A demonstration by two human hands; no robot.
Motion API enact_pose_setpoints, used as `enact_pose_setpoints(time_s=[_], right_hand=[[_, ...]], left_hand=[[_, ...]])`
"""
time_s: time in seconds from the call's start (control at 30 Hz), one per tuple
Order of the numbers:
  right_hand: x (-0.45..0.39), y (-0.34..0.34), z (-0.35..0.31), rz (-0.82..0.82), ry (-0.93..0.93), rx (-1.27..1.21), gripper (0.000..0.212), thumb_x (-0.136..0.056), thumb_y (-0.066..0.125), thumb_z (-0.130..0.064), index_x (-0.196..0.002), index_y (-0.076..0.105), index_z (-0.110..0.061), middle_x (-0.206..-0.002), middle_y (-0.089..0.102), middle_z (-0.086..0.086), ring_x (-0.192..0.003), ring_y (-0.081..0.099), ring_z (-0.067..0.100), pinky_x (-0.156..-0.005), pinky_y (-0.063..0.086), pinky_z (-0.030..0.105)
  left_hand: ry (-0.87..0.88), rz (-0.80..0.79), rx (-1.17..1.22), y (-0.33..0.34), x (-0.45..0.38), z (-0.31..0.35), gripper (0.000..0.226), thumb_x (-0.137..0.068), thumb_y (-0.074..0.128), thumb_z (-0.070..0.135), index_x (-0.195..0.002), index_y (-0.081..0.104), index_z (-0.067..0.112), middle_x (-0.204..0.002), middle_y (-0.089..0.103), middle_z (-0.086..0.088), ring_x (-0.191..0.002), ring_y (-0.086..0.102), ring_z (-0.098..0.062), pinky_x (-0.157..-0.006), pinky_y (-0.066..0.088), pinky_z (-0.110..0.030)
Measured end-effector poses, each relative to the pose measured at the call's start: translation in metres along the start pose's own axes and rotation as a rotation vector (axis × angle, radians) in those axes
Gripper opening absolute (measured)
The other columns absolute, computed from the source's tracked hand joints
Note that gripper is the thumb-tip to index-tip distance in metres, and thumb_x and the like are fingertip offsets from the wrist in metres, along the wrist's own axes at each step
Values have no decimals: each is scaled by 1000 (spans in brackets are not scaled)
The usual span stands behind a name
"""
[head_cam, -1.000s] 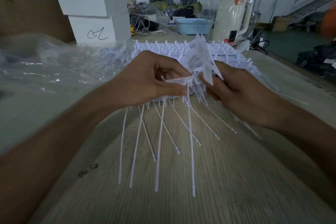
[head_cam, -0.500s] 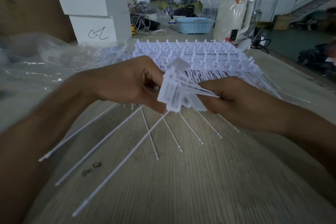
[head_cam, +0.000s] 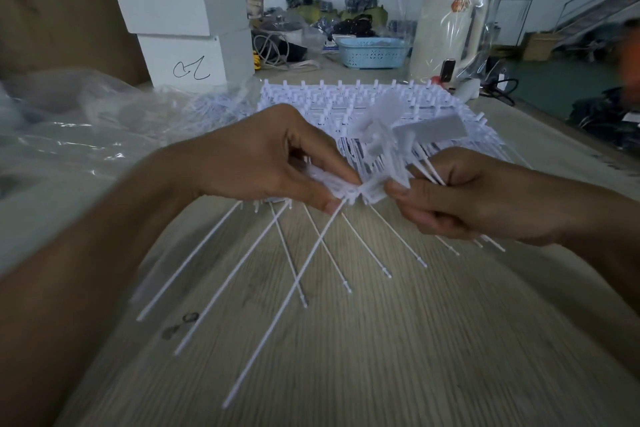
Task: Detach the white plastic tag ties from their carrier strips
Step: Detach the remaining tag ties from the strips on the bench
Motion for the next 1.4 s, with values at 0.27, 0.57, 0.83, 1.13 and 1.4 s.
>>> enact_pose_setpoints(time_s=[0.27, 0.57, 0.83, 1.13, 1.4], right_hand=[[-3, -4, 23, 92, 210, -161, 50, -88, 52, -57, -58, 50, -17, -48, 33, 1, -40, 23, 13, -40, 21, 17], [7, -9, 15, -127, 103, -163, 50, -96, 52, -53, -65, 62, -16, -55, 27, 3, -45, 20, 14, -43, 21, 20], [9, -49, 29, 305, 135, -540, 37, -94, 53, -46, -70, 65, -21, -58, 23, -6, -45, 16, 9, -37, 17, 17], [-17, 24, 23, 327, 200, -553, 34, -88, 66, -48, -81, 66, -15, -55, 25, -8, -42, 21, 7, -38, 19, 16], [-13, 3, 31, 525, 242, -733, 30, -98, 60, -33, -74, 58, -16, -55, 31, -6, -42, 23, 7, -33, 18, 15]], left_hand=[[185, 129, -508, 4, -3, 20, 31, -78, 84, 23, -108, 79, 19, -92, 76, 4, -78, 69, -14, -69, 52, -40], [41, -192, 50, 11, 2, 8, 37, -77, 79, 14, -113, 74, 9, -98, 76, 5, -88, 71, -11, -78, 51, -18], [2, 107, 0, -3, -4, -1, 33, -77, 82, 19, -109, 76, 14, -97, 77, 9, -89, 73, -9, -79, 55, -18], [20, 305, -157, 12, -14, 7, 21, -85, 78, 10, -104, 71, 11, -87, 73, 1, -80, 68, -10, -80, 54, -30], [-15, 285, -274, -3, -7, -2, 47, -86, 74, 4, -129, 61, 20, -123, 64, 6, -110, 59, -1, -92, 43, -11]])
Point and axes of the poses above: each hand's wrist, its own x-axis away from the middle knuckle, its own y-axis out of the palm, z = x × y, the point moved 6 cm from there along -x, towards the middle knuckle
